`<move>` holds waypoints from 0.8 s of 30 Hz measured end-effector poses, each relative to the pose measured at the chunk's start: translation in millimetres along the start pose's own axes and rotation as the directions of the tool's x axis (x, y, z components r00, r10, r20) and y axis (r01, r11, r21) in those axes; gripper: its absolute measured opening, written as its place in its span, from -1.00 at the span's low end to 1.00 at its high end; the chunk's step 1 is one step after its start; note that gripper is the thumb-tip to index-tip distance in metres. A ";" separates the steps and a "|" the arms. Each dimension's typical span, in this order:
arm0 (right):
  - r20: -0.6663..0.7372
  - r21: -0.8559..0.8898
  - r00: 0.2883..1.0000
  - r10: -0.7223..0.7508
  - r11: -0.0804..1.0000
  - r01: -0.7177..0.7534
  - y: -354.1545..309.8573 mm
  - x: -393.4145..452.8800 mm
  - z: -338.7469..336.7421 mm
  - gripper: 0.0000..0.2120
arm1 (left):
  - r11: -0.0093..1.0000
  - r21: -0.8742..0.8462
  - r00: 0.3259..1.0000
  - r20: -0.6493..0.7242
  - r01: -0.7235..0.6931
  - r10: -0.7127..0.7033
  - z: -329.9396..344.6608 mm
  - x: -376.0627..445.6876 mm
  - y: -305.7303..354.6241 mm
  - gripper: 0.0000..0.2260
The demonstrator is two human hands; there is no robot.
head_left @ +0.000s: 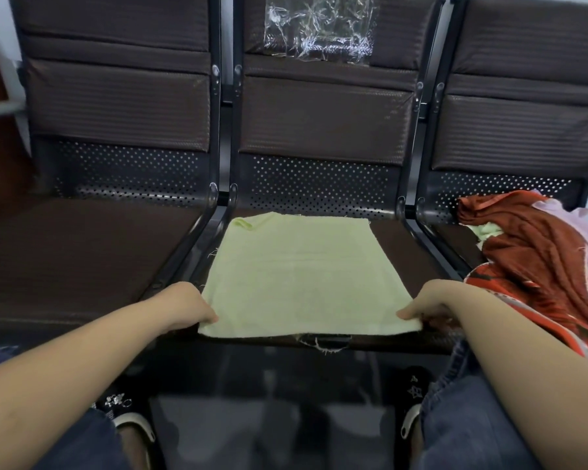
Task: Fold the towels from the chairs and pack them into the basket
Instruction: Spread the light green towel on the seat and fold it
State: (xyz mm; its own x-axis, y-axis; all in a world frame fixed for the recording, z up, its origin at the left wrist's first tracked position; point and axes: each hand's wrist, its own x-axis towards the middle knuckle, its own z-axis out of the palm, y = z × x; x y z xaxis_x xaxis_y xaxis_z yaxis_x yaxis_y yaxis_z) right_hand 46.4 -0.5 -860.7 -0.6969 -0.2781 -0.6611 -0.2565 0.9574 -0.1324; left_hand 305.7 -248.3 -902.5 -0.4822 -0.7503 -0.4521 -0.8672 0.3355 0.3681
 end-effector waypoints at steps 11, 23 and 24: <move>-0.237 0.643 0.958 -0.163 0.713 0.280 15.6 8.7 -16.9 -0.93 | 0.654 -0.733 0.957 0.286 0.189 0.044 -32.3 -2.0 -1.7 -0.90; -0.176 0.411 0.982 -0.066 0.901 0.134 0.9 25.8 3.3 -0.72 | 0.939 -0.320 0.985 0.156 0.125 -0.078 -13.9 26.4 -7.1 -0.82; -0.182 0.376 0.982 -0.042 0.920 0.109 -3.3 24.4 3.5 -0.69 | 0.962 -0.255 0.990 0.123 0.098 -0.068 -13.5 25.8 -5.7 -0.78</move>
State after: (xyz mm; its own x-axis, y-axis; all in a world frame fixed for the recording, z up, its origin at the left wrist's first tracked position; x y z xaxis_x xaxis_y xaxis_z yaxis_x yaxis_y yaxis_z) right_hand 32.5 -10.2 -878.9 -0.7957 -0.3274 -0.5096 -0.0602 0.8799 -0.4714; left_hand 300.0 -277.2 -905.2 -0.4335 -0.6960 -0.5724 -0.8497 0.1043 0.5168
